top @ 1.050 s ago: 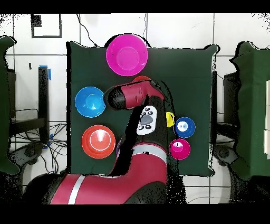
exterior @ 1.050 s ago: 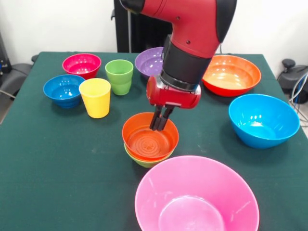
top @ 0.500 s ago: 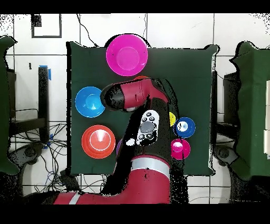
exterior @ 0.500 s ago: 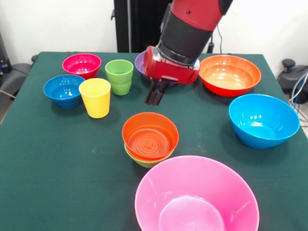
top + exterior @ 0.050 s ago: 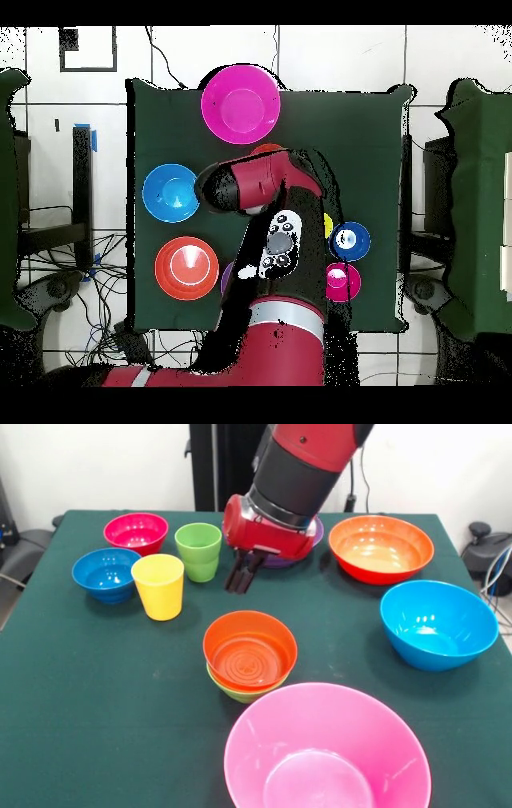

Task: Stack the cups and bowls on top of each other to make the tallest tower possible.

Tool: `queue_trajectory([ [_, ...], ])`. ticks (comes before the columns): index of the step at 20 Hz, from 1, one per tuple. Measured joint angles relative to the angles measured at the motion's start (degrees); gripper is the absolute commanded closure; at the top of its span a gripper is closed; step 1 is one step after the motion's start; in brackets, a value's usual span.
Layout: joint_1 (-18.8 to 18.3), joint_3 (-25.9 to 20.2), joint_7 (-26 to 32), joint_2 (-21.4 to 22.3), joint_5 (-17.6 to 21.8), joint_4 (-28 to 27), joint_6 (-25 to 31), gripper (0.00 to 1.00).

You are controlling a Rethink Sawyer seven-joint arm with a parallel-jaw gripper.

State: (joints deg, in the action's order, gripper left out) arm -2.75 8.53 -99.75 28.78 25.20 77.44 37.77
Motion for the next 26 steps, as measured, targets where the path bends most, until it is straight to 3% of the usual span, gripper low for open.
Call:
queue_trajectory([
  [18,0.4,2.5,0.0,-4.6,1.6,0.4,-3.8,1.0],
  [26,0.5,2.5,0.0,-4.3,1.6,1.9,-6.7,1.0],
])
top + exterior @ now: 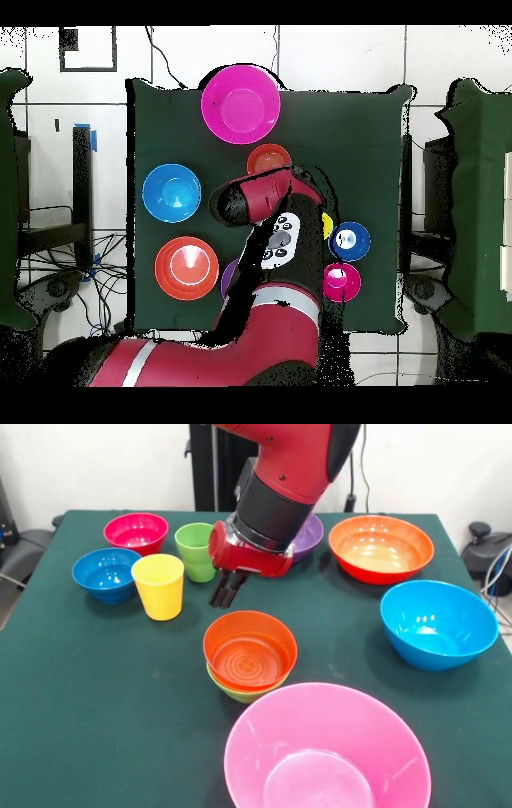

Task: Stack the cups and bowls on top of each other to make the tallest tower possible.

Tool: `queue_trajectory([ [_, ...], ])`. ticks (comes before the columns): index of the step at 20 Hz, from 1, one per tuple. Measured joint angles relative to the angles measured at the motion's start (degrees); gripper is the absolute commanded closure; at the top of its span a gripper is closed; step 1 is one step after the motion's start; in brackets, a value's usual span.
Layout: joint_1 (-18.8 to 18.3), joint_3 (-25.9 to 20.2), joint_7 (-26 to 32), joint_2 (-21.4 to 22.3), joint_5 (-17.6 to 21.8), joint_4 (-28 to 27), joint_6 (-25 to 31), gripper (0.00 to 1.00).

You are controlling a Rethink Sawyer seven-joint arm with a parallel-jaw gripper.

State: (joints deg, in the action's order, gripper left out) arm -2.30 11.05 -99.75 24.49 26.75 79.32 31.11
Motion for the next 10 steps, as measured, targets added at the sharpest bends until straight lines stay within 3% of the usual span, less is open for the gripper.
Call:
queue_trajectory([
  [10,2.1,0.2,0.0,0.0,-0.1,1.2,-0.2,1.0],
])
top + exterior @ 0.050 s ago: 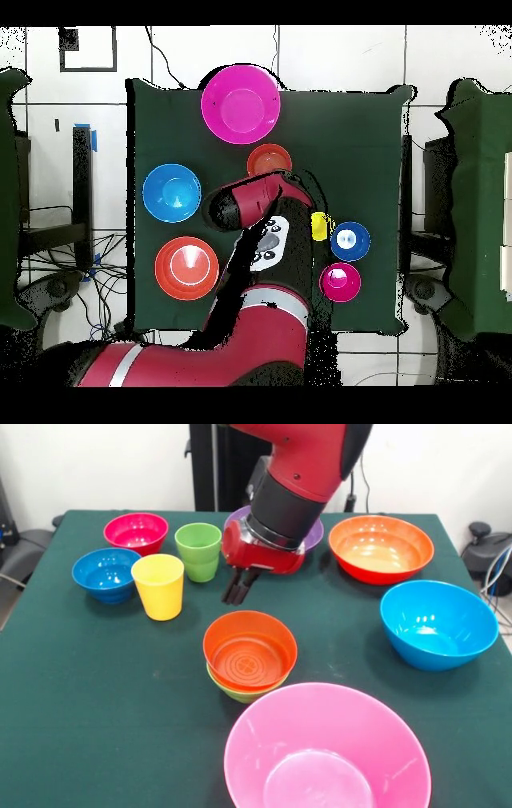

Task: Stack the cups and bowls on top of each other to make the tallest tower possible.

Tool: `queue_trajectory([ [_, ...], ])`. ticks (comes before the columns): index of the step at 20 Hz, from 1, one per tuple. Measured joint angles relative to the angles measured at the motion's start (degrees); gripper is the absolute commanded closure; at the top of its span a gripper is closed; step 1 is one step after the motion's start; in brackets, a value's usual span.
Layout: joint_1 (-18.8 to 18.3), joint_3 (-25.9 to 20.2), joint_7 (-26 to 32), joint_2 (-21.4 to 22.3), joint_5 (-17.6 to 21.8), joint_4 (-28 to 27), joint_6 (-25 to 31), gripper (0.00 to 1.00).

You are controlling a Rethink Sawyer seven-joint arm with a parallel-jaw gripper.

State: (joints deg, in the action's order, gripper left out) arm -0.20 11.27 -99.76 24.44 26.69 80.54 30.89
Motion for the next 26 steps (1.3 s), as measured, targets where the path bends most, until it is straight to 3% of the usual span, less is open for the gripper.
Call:
queue_trajectory([
  [12,2.8,1.3,-0.2,-2.4,-0.4,0.0,-2.2,1.0],
  [26,2.7,2.7,-0.2,-5.4,-0.4,0.0,-3.9,1.0],
])
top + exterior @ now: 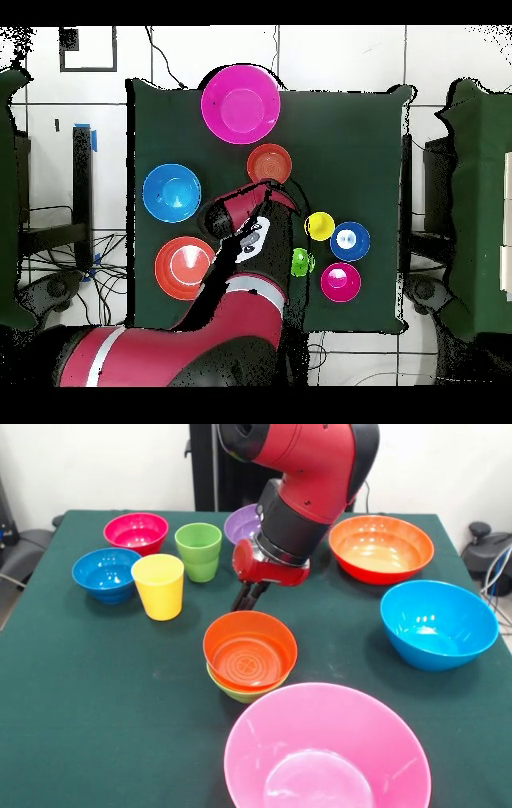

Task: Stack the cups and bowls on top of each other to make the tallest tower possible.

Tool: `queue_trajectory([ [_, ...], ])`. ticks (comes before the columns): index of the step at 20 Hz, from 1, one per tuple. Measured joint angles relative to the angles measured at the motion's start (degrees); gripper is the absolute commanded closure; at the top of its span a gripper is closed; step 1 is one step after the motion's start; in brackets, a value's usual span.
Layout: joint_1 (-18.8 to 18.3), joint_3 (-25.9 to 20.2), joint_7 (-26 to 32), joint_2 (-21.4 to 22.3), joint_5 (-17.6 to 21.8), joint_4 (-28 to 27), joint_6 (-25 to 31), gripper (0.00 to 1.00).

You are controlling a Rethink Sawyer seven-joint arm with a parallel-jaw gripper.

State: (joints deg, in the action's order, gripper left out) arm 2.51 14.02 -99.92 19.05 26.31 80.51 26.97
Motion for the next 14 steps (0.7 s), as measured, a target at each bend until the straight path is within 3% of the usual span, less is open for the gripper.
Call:
queue_trajectory([
  [14,-0.4,0.4,0.0,2.0,0.0,0.2,0.0,1.0],
])
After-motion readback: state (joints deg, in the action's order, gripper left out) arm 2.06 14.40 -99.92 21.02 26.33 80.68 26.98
